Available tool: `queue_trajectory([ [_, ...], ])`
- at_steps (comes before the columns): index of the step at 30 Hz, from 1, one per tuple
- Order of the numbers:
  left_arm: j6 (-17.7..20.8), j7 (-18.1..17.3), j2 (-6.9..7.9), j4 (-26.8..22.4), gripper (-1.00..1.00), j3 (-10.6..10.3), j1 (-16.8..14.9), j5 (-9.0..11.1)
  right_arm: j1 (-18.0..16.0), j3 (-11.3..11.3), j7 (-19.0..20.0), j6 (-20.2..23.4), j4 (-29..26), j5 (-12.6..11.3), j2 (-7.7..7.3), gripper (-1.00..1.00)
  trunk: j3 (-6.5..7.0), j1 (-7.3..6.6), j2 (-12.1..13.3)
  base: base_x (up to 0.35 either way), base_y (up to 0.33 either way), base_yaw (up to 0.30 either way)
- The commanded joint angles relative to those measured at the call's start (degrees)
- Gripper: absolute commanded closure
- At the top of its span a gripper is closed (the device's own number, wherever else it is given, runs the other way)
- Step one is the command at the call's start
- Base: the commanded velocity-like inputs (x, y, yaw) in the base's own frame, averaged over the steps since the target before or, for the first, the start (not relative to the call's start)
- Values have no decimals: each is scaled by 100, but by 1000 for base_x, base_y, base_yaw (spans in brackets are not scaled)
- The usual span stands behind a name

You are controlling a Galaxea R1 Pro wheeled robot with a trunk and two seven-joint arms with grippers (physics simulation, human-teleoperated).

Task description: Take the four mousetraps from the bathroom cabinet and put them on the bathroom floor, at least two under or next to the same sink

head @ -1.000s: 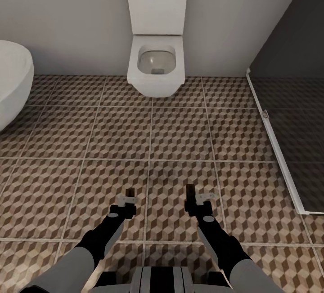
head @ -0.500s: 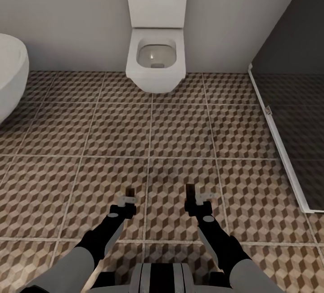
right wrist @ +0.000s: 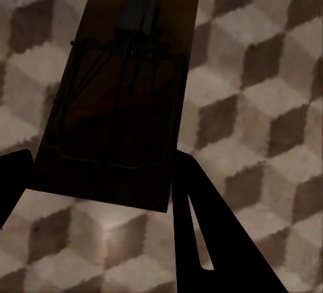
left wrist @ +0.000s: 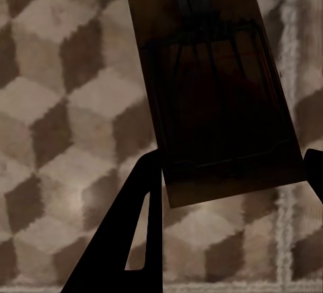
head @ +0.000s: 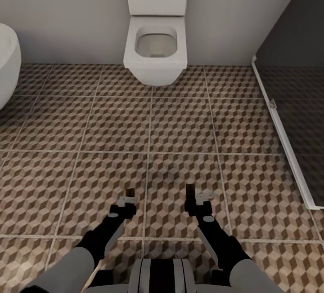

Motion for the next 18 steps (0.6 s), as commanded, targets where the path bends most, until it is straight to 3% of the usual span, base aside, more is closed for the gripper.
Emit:
queue_trajectory([
  [1,28,53,7,-11,100,-45,-2,49,-2,27,-31,22,-9,-63,-3,100,-31,22,-43,0,0,0],
  [15,28,53,4,-6,100,-45,-2,49,-2,29,-32,22,-9,-70,4,100,-410,329,-604,0,0,0],
  [18,28,51,6,-9,100,-45,-2,49,-2,28,-31,22,-9,-70,4,100,-437,329,-604,0,0,0],
])
